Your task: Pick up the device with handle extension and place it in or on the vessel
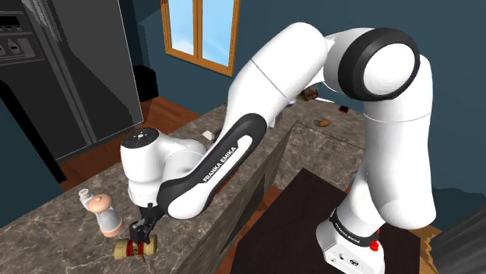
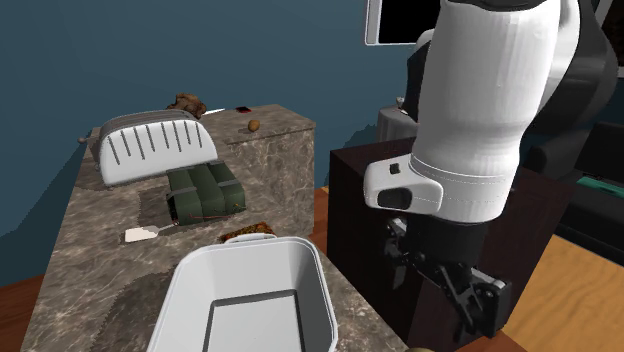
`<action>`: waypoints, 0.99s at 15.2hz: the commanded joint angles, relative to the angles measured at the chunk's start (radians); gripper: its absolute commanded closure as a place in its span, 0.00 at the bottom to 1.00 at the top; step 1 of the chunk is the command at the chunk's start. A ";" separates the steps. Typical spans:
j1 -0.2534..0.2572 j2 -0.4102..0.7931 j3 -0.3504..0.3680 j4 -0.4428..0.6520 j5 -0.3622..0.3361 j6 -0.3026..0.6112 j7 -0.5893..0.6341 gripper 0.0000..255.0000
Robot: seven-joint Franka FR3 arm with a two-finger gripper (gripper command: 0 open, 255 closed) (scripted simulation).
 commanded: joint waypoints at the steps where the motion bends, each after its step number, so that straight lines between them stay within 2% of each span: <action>1: 0.040 0.076 -0.020 0.077 -0.034 -0.006 0.029 0.00; 3: 0.080 0.152 -0.040 0.157 -0.061 -0.012 0.051 0.00; 10: 0.102 0.228 -0.068 0.176 -0.088 0.044 0.069 0.00; 15: 0.104 0.235 -0.071 0.178 -0.090 0.049 0.070 0.00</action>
